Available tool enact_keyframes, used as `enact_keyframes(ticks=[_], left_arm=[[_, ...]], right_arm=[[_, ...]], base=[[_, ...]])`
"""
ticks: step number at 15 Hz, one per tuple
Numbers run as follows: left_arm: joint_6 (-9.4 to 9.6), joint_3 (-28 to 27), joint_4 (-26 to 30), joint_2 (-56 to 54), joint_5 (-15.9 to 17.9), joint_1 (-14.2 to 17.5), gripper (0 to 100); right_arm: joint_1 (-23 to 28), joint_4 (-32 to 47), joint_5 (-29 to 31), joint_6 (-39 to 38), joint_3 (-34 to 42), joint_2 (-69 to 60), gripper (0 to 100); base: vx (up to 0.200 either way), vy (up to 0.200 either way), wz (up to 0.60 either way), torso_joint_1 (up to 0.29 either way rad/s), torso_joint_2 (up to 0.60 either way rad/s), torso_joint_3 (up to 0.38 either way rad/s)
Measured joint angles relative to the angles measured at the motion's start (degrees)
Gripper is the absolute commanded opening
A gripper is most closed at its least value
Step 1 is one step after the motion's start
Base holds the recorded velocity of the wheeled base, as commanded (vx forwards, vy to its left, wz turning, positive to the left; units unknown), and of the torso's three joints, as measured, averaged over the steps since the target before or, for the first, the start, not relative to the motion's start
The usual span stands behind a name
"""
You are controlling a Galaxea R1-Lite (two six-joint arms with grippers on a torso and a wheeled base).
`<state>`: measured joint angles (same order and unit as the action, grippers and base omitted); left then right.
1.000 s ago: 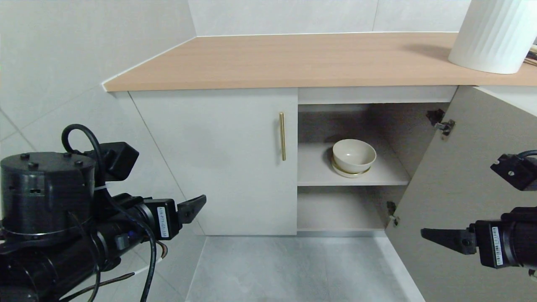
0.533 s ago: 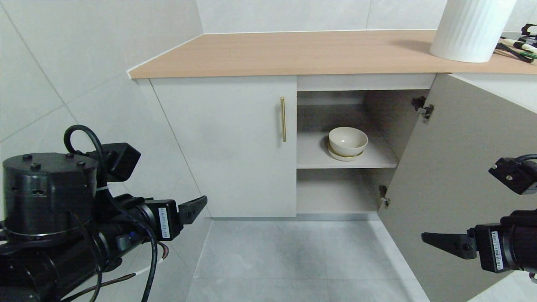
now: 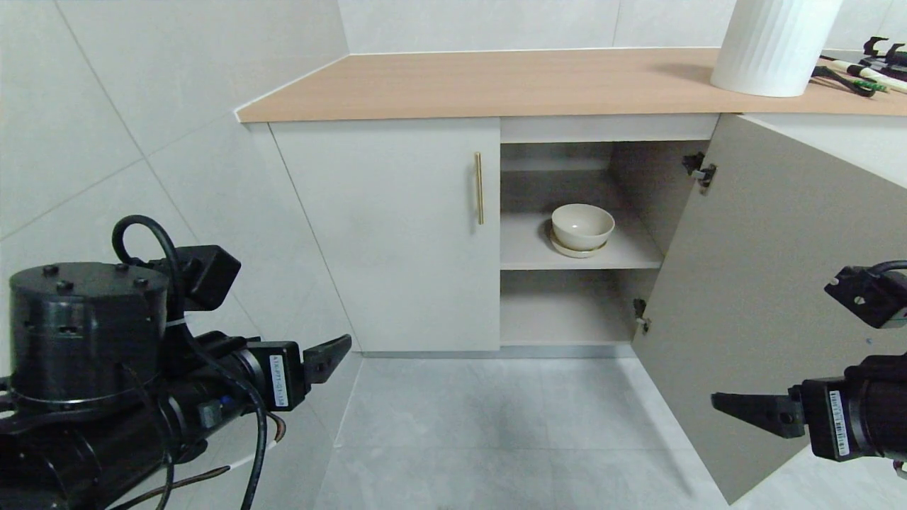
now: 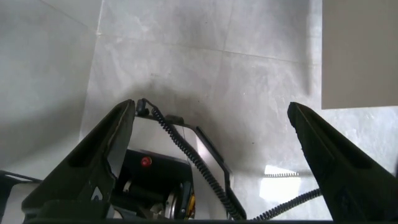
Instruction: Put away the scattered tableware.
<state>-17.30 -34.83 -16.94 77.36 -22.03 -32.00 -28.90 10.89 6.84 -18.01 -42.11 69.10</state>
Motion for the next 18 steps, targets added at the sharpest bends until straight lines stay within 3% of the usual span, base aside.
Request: enact_keyframes(ticks=[9,18], left_arm=[[0.80,0.46,0.01,0.30,0.02,0.00,100],[0.79,0.51,0.06,0.56,-0.11,0.09,100]], right_arm=[[0.02,0.13,0.49,-0.02,1.82,-1.02,100],[0.29,2.35,0.57,-0.02,4.64,-3.08,100]], base=[[0.000,0.000,0.00,0.000,0.00,0.000],[0.000,-0.200,0.00,0.002,0.00,0.001]])
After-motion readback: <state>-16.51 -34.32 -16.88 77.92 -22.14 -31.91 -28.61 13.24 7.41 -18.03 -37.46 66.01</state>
